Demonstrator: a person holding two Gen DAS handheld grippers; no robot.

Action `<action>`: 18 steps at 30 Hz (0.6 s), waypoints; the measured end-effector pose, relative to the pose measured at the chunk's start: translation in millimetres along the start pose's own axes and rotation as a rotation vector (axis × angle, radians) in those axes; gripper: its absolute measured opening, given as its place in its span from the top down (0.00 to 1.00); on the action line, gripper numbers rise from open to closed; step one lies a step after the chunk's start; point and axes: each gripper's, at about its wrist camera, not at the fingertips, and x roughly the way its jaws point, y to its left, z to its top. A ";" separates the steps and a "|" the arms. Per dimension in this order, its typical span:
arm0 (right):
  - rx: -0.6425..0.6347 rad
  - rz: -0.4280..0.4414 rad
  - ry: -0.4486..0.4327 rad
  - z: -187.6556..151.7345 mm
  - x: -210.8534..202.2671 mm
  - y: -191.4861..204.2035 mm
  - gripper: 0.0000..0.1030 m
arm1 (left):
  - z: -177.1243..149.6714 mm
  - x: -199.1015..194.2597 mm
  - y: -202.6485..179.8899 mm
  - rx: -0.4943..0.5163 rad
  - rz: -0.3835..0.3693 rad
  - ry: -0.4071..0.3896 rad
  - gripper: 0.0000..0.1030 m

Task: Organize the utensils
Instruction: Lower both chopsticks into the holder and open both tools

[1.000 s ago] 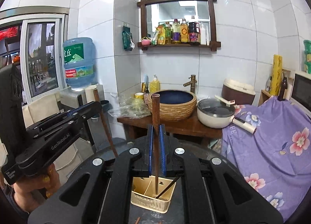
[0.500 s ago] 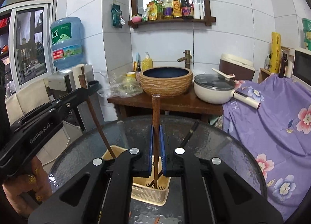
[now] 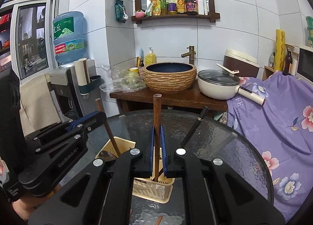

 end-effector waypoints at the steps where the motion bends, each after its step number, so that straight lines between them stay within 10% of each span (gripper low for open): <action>1: 0.001 -0.001 -0.001 0.2 -0.1 0.0 0.93 | -1.7 1.4 -0.2 0.000 0.001 0.006 0.94; 13: 0.000 -0.008 -0.003 -0.2 -0.8 -0.4 0.92 | -3.9 0.2 -5.1 0.017 -0.005 0.009 0.91; 18: -0.013 -0.017 -0.011 0.1 -4.8 0.1 0.89 | 0.6 -14.3 -4.1 0.007 -0.013 -0.034 0.56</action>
